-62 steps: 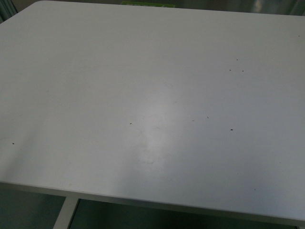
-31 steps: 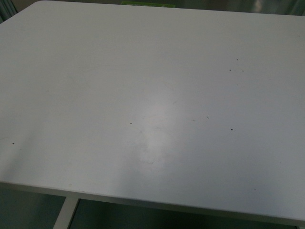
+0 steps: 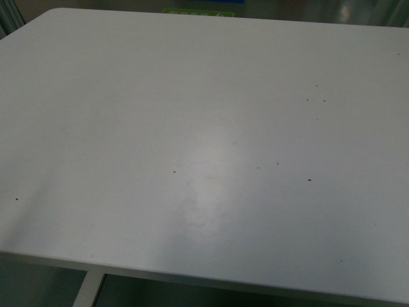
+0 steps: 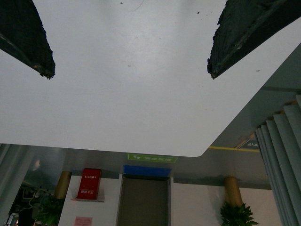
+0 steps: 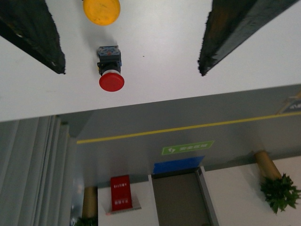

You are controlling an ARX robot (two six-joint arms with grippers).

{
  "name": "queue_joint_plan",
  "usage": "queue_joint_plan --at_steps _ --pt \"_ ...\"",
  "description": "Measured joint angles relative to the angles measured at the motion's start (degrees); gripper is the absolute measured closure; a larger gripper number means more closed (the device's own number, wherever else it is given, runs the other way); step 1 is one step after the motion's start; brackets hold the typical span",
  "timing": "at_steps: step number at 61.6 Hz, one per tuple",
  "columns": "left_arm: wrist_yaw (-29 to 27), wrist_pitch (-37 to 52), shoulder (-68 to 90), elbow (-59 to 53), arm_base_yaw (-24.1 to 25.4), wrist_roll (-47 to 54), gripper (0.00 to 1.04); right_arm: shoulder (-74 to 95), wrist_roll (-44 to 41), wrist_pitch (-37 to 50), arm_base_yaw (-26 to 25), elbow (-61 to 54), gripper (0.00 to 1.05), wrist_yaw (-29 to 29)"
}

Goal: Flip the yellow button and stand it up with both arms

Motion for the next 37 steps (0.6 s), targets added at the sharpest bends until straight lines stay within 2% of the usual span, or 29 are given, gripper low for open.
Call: queue_joint_plan --at_steps 17,21,37 --pt "0.0 0.0 0.0 0.0 0.0 0.0 0.07 -13.0 -3.7 4.5 6.2 -17.7 0.84 5.1" --pt "0.0 0.0 0.0 0.0 0.0 0.0 0.07 -16.6 -3.9 4.6 7.4 -22.0 1.0 6.9" --pt "0.0 0.0 0.0 0.0 0.0 0.0 0.07 -28.1 -4.0 2.6 11.3 -31.1 1.01 10.4"
